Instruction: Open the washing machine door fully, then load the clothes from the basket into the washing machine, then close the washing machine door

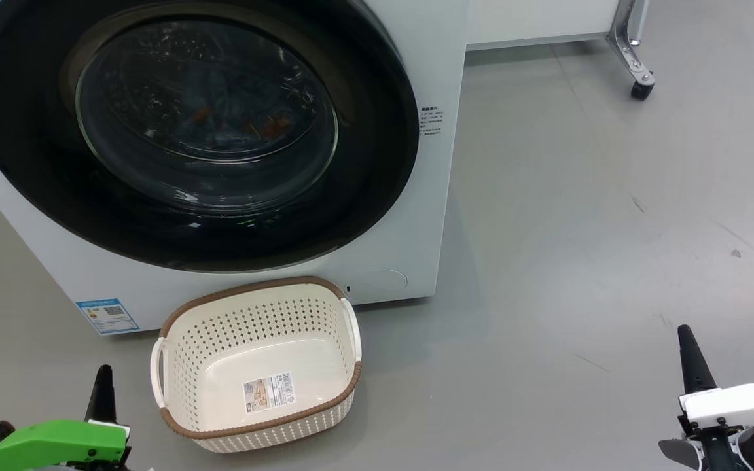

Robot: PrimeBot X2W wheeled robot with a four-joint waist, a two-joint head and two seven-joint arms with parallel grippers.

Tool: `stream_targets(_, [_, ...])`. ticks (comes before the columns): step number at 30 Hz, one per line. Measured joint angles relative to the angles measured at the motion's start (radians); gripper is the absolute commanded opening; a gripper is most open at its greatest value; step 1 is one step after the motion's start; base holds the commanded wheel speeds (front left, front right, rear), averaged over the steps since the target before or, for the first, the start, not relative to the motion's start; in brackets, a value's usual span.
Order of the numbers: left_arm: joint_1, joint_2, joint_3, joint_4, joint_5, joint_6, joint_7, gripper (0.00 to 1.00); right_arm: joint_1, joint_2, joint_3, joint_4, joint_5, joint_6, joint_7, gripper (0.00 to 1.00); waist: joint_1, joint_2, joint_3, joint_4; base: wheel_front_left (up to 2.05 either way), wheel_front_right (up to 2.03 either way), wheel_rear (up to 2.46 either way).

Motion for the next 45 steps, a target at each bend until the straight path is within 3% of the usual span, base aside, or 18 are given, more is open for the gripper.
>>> stream_targets(33, [-0.083, 0.004, -0.028, 0.029, -0.408, -0.044, 0.110, 0.00, -0.081, 0.023, -0.069, 0.036, 0.466, 0.012, 0.123, 0.00, 0.0000, 0.0000, 0.008, -0.023, 0.00, 0.00, 0.00])
stream_targets(45, [-0.087, 0.006, -0.030, 0.029, -0.433, -0.045, 0.112, 0.00, -0.082, 0.023, -0.071, 0.038, 0.482, 0.017, 0.123, 0.00, 0.0000, 0.0000, 0.008, -0.023, 0.00, 0.00, 0.00])
